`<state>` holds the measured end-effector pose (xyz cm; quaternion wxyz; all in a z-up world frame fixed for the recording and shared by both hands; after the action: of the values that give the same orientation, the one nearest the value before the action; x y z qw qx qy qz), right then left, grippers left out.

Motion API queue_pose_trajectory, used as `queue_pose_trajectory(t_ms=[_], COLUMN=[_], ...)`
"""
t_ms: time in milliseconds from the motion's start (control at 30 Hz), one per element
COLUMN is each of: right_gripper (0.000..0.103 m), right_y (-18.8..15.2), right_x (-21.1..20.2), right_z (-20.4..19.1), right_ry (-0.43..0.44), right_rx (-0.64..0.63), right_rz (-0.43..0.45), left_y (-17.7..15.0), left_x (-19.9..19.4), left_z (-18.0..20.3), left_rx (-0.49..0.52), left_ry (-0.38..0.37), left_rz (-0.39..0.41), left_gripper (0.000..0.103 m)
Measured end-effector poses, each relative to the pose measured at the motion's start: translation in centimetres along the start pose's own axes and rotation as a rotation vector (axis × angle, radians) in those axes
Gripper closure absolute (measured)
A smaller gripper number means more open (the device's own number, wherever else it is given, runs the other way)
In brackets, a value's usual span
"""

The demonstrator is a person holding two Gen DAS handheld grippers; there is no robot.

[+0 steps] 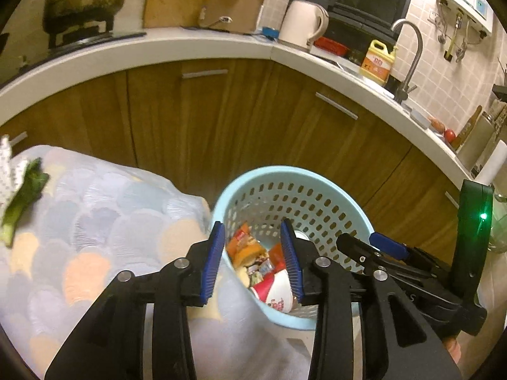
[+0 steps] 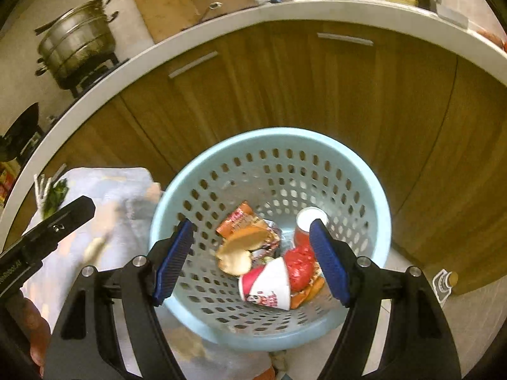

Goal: Collect trash
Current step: 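Open both tools to drop the bread and cup into the basket, then move both tools back over the table toward the polka-dot napkin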

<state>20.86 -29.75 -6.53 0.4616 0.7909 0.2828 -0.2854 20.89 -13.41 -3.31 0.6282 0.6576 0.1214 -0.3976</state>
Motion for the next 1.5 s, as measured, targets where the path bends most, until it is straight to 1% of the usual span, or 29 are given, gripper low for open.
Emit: queue_pose_trajectory(t_ms=[167,267,400,467,500,533,567,633,800,867,933,1033,1133,1200,1300,1433,1500], right_gripper=[0.031,0.031,0.031,0.031,0.031,0.031,0.031,0.031,0.031,0.031,0.031,0.031,0.031,0.031,0.031,0.031,0.031], right_y=[-0.2,-0.5,-1.2,-1.7,-1.9,-2.1,-2.4,-2.9,-4.5,-5.3,-5.9,-6.9,-7.4,-7.3,-7.1,-7.6,-7.8], right_x=[-1.2,-1.7,-1.9,-1.8,-1.8,-1.7,-1.6,-1.3,0.0,0.9,1.7,3.0,3.7,3.6,4.1,4.2,4.1], right_z=[-3.0,-5.0,-8.3,-10.2,-10.8,-11.8,-12.6,-14.1,-17.6,-19.1,-20.3,-21.6,-22.2,-21.9,-21.5,-21.8,-21.9], right_ry=[0.043,0.07,0.097,0.11,0.114,0.12,0.124,0.129,0.146,0.142,0.16,0.188,0.164,0.187,0.178,0.185,0.19], right_rx=[-0.052,-0.088,-0.148,-0.181,-0.192,-0.208,-0.224,-0.25,-0.32,-0.357,-0.375,-0.399,-0.426,-0.417,-0.394,-0.422,-0.432], right_rz=[0.017,0.019,0.015,0.009,0.007,0.004,0.002,-0.002,-0.035,-0.048,-0.064,-0.091,-0.095,-0.094,-0.115,-0.121,-0.118], left_y=[0.0,0.0,-0.1,-0.3,-0.5,-0.7,-0.8,-1.2,-2.6,-3.1,-3.5,-3.9,-3.5,-3.2,-2.6,-2.1,-2.1], left_x=[-2.7,-4.8,-7.0,-8.2,-9.0,-9.6,-10.1,-11.3,-13.0,-13.2,-12.9,-11.8,-10.5,-9.5,-7.9,-6.3,-5.8], left_z=[-1.7,-3.1,-5.3,-6.8,-7.9,-8.6,-9.2,-10.7,-15.1,-16.5,-17.5,-17.8,-17.8,-18.0,-18.4,-18.4,-18.5], left_rx=[-0.024,-0.042,-0.079,-0.104,-0.124,-0.136,-0.144,-0.152,-0.201,-0.206,-0.187,-0.116,-0.048,-0.029,-0.016,0.012,0.017], left_ry=[0.031,0.072,0.107,0.125,0.12,0.12,0.128,0.174,0.247,0.259,0.253,0.314,0.348,0.355,0.368,0.368,0.354], left_rz=[0.048,0.084,0.121,0.141,0.157,0.17,0.18,0.196,0.198,0.193,0.172,0.129,0.098,0.085,0.071,0.051,0.045], left_gripper=[0.063,0.061,0.058,0.052,0.046,0.043,0.042,0.042,0.041,0.041,0.04,0.04,0.04,0.04,0.04,0.04,0.04])
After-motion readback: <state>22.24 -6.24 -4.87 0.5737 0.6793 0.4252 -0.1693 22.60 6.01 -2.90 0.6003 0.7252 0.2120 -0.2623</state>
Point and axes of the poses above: each gripper's, at about its wrist camera, not at the fingertips, and x roughly the way its jaws point, z to its right, y to its top, the point moved 1 cm from there along x, roughly the way its jaws point, and after that the axes turned 11 degrees about x, right-handed, at the moved point
